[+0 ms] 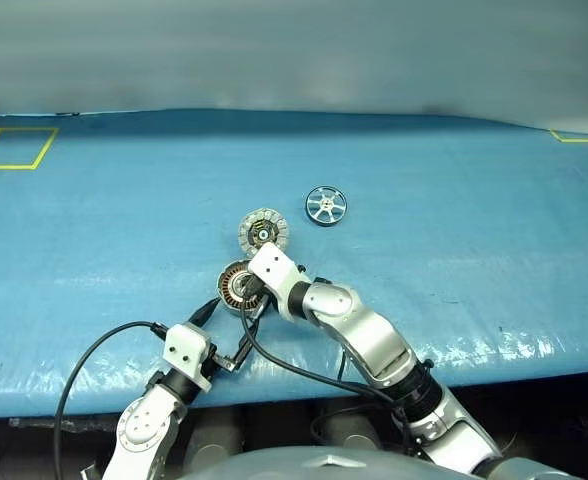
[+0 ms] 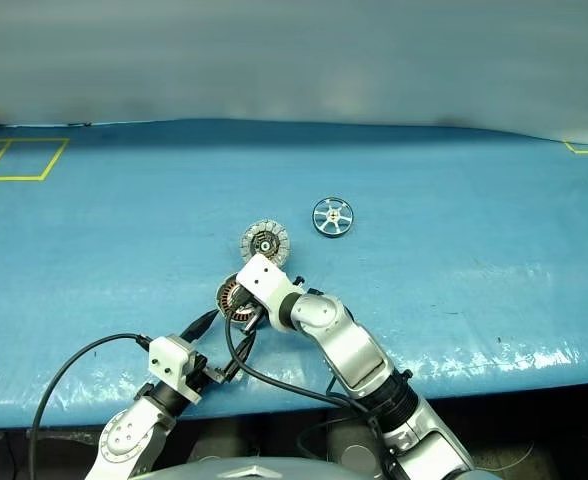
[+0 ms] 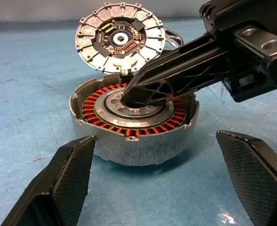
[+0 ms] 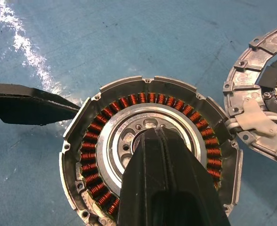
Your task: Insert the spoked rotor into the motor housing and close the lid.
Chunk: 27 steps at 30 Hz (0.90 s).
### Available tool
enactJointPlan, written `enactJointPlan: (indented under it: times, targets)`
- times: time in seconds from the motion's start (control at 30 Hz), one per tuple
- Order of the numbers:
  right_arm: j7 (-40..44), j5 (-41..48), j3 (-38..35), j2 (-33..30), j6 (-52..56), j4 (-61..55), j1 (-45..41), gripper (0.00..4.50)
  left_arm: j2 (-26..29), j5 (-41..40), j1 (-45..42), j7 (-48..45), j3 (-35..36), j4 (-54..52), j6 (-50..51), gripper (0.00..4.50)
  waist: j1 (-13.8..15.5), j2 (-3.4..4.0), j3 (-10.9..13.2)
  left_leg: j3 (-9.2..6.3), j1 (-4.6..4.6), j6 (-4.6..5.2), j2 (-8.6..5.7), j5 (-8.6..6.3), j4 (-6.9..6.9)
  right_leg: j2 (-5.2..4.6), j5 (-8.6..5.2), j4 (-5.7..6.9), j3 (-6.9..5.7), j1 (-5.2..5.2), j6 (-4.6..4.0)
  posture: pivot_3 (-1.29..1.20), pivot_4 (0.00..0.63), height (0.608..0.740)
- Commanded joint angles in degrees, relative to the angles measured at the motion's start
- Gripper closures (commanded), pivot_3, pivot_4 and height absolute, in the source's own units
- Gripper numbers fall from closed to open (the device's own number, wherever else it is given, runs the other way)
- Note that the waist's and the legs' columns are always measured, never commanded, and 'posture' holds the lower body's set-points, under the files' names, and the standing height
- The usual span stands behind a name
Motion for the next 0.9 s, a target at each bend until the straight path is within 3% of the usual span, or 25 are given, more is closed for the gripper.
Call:
enactJointPlan:
  times: [0.03,0.23,0.43,0.67,0.9]
  targets:
    - [2.9,4.3,-4.5,-1.1,1.9,-8.1,-1.1,4.47,0.2,-0.2,0.2,-0.4,0.2,-0.8,-1.3,0.00,0.1,0.00,0.0,0.00,-0.04,0.00,0.00,0.00,0.00,0.00,0.01,0.00,0.00,0.01,0.00,0.00,0.150,0.740]
    - [5.8,9.5,-14.7,-7.6,6.4,-12.6,-5.0,4.47,0.9,0.8,0.7,0.0,0.5,-1.1,-1.0,0.00,0.2,0.00,0.0,-0.02,-0.07,0.00,0.00,0.00,0.00,0.01,0.01,0.00,-0.01,0.03,0.02,0.00,0.150,0.740]
    - [2.3,5.0,-20.5,-15.7,1.2,1.0,-10.6,4.47,1.1,0.6,0.2,-0.3,0.5,-0.7,-1.4,0.00,0.4,0.01,0.0,0.06,-0.06,0.00,-0.05,0.00,0.00,-0.04,0.01,-0.03,0.01,0.05,0.00,0.00,0.150,0.740]
    - [-1.9,-0.5,-20.2,-15.4,-7.6,20.2,-17.8,2.35,0.8,0.3,-0.3,-0.7,0.2,-0.2,-1.5,0.00,0.0,0.04,0.0,0.27,-0.09,0.01,-0.02,0.01,-0.08,0.08,0.03,-0.01,0.09,0.03,-0.01,0.00,0.150,0.740]
    - [-7.6,0.0,-22.9,-7.2,-8.6,31.7,-23.4,2.35,0.5,0.5,0.2,-0.4,0.1,-0.4,-1.4,0.00,0.0,0.05,0.0,0.28,-0.09,0.05,-0.02,-0.01,-0.06,0.08,0.09,0.02,0.14,0.03,0.10,0.00,0.150,0.740]
